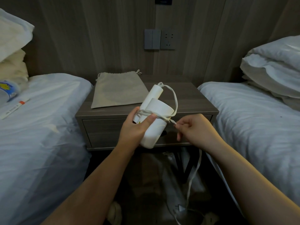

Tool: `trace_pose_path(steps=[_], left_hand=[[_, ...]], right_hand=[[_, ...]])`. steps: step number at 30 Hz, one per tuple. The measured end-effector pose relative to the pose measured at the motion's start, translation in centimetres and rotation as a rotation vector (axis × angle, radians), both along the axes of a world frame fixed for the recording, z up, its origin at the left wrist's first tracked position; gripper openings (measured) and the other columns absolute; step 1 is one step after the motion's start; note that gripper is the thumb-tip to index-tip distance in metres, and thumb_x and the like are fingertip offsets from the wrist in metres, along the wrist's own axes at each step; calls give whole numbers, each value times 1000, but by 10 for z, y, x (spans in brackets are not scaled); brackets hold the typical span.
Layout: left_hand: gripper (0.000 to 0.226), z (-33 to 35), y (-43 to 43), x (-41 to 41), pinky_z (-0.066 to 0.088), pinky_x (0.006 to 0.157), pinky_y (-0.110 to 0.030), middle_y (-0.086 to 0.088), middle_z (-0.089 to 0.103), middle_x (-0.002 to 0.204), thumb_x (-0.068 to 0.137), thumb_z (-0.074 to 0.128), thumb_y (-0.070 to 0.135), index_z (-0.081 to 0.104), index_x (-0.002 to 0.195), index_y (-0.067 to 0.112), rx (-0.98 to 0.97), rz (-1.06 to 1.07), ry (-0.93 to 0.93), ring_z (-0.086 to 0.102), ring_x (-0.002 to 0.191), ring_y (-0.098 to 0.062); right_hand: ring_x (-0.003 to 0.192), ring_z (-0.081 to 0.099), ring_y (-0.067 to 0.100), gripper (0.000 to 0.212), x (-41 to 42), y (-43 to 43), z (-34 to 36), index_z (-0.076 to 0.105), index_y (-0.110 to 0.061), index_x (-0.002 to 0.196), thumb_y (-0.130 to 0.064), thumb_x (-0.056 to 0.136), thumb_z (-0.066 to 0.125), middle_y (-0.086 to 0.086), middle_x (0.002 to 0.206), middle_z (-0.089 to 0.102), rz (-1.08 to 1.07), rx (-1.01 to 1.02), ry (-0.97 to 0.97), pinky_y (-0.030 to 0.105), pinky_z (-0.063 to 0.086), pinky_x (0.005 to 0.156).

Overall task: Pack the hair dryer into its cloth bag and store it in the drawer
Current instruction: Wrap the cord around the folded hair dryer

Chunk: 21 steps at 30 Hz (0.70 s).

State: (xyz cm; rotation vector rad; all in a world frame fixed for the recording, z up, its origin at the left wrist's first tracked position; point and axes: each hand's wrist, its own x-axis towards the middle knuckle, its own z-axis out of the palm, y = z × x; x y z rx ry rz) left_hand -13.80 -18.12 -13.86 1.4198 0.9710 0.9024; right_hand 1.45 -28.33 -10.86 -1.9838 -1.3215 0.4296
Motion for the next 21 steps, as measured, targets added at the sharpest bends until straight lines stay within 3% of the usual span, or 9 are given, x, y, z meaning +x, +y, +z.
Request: trace_pose_path(steps=[4, 7, 10, 14, 16, 18, 21], left_hand=[[68, -1, -1, 2, 43, 88, -30, 7, 43, 119, 79, 67, 40, 38, 140, 29, 27, 0, -5, 49, 107, -15], [65, -4, -4, 2, 42, 84, -27, 7, 45, 120, 81, 66, 36, 38, 140, 28, 56, -13, -29, 50, 106, -13], [63, -5, -5, 4, 42, 85, -26, 6, 47, 123, 81, 65, 37, 40, 139, 28, 89, -3, -29, 50, 108, -14], [66, -8, -4, 4, 39, 85, -23, 11, 48, 119, 76, 71, 39, 44, 136, 32, 141, 27, 23, 49, 108, -10], [70, -9, -1, 3, 40, 91, -26, 9, 49, 125, 72, 74, 42, 44, 135, 35, 179, 29, 83, 48, 114, -11], [76, -7, 1, 1, 41, 99, -31, 8, 49, 133, 68, 76, 47, 42, 136, 39, 202, 33, 118, 47, 120, -13], [86, 0, 1, -4, 42, 102, -36, 5, 47, 139, 63, 77, 52, 35, 138, 45, 270, 67, 160, 47, 121, -14]], right_hand=[[50, 56, -3, 28, -11, -3, 4, 60, -28, 61, -22, 89, 57, -6, 56, 65, 15, -6, -132, 7, 34, 47], [68, 62, 12, 26, -16, -7, 9, 61, -26, 63, -23, 89, 57, -2, 66, 67, 24, -60, -217, 25, 48, 66], [77, 62, 19, 19, -22, -9, 12, 69, -14, 79, -23, 89, 55, 2, 76, 67, 36, -85, -367, 32, 50, 72], [69, 51, 21, 37, -27, -7, 4, 42, -23, 55, -25, 90, 53, -4, 62, 46, 114, -159, -498, 28, 38, 65], [68, 51, 21, 38, -26, -5, -1, 41, -23, 53, -25, 89, 54, -4, 62, 47, 136, -197, -468, 28, 38, 64], [72, 58, 19, 27, -22, -4, -1, 54, -21, 61, -25, 88, 57, -1, 67, 58, 130, -207, -375, 30, 45, 66], [59, 61, 3, 20, -18, -3, 4, 60, -24, 66, -24, 87, 60, -6, 60, 63, 94, -163, -214, 16, 43, 55]])
